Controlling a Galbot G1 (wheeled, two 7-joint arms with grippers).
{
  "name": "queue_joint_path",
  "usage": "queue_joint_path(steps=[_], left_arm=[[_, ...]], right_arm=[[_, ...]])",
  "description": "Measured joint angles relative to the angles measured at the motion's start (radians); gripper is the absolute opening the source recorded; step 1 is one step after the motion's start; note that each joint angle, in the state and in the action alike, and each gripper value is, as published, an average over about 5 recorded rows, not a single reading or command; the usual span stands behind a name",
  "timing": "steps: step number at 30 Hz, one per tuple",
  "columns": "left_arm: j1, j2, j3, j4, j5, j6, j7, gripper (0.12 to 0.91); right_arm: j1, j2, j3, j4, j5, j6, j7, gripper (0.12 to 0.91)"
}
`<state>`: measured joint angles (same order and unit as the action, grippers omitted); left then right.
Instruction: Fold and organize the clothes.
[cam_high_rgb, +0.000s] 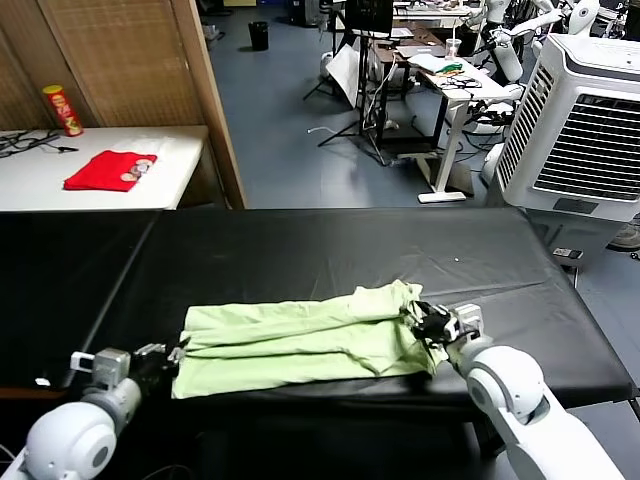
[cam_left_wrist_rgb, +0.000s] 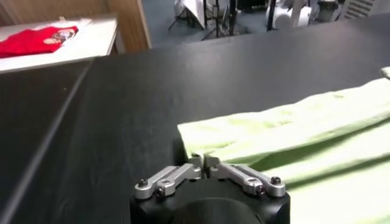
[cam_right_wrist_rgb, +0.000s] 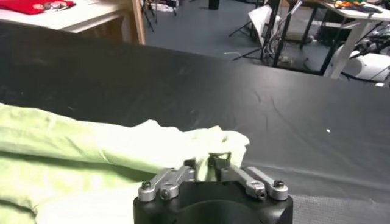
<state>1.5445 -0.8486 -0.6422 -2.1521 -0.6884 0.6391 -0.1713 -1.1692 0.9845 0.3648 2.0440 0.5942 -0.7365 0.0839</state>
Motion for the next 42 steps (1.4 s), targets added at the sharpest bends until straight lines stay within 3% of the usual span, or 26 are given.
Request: queue_joint_path(steps=[5, 8, 15, 23, 29, 32, 37, 40, 42], left_arm=[[-0.026, -0.022, -0.004, 0.004, -0.022, 0.000, -0.006, 0.695], [-0.066, -0.042, 0.010, 0.029, -0.054, -0.006, -0.027, 0.781], [-0.199, -0.081, 0.056, 0.122, -0.094, -0.019, -0.042, 0.798], [-0.261, -0.123, 0.089, 0.208, -0.106, -0.026, -0.030, 0.798], [-0.261, -0.135, 0.092, 0.234, -0.113, -0.023, -0.013, 0.787], [-0.262, -0.140, 0.093, 0.244, -0.113, -0.023, -0.014, 0.691], [-0.262, -0.151, 0.093, 0.255, -0.118, -0.030, -0.013, 0.409], [-0.257, -0.158, 0.093, 0.257, -0.102, -0.053, -0.009, 0.244], [-0.255, -0.165, 0.094, 0.260, -0.073, -0.080, -0.004, 0.168]], right_arm=[[0.002, 0.026, 0.038, -0.013, 0.005, 0.029, -0.008, 0.797], [0.033, 0.054, 0.032, -0.047, -0.018, 0.074, 0.010, 0.798], [0.161, 0.126, -0.032, -0.169, -0.089, 0.079, 0.042, 0.798], [0.266, 0.171, -0.101, -0.315, -0.122, 0.068, 0.031, 0.794], [0.279, 0.192, -0.120, -0.366, -0.130, 0.061, 0.025, 0.638], [0.275, 0.199, -0.124, -0.378, -0.136, 0.058, 0.025, 0.542], [0.262, 0.215, -0.124, -0.383, -0.156, 0.074, 0.033, 0.300], [0.247, 0.228, -0.122, -0.379, -0.183, 0.105, 0.061, 0.182], [0.233, 0.237, -0.120, -0.374, -0.200, 0.129, 0.086, 0.153]])
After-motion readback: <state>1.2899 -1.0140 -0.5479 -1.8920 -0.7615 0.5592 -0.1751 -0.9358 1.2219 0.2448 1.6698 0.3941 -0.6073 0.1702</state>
